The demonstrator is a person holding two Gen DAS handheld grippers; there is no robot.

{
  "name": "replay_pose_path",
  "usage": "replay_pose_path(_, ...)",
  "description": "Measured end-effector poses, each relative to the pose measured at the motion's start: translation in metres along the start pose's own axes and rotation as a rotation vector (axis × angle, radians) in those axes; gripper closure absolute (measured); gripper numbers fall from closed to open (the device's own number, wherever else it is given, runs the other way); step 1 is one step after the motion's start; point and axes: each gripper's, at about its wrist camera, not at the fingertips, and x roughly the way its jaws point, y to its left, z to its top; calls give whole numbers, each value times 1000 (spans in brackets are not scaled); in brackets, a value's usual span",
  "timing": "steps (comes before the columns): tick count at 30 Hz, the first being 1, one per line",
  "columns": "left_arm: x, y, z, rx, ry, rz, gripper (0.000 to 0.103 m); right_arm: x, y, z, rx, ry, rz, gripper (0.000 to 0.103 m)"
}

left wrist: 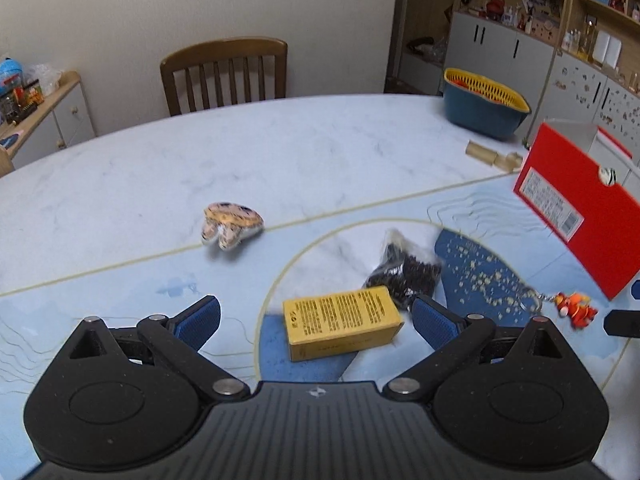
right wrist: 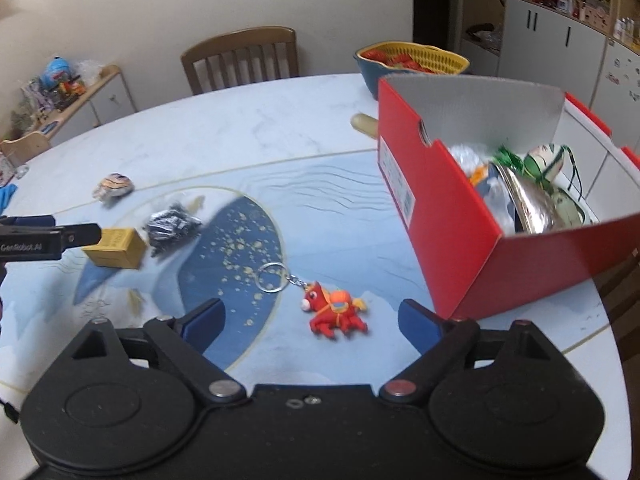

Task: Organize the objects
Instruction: 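Withdraw both tools from the shoebox toward the yellow box and red horse keychain, then grasp the yellow box with the left tool while the right tool grasps the red horse keychain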

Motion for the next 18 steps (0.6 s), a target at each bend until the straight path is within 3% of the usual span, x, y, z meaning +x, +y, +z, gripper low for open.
replay_pose_path(9,24,-11,-8,32,31,-22,0,28,-5,-8,40,28,-39,14)
replay_pose_path(18,39,-5,-4,0,39,5,1,49,2,-4,47,50,-55,30)
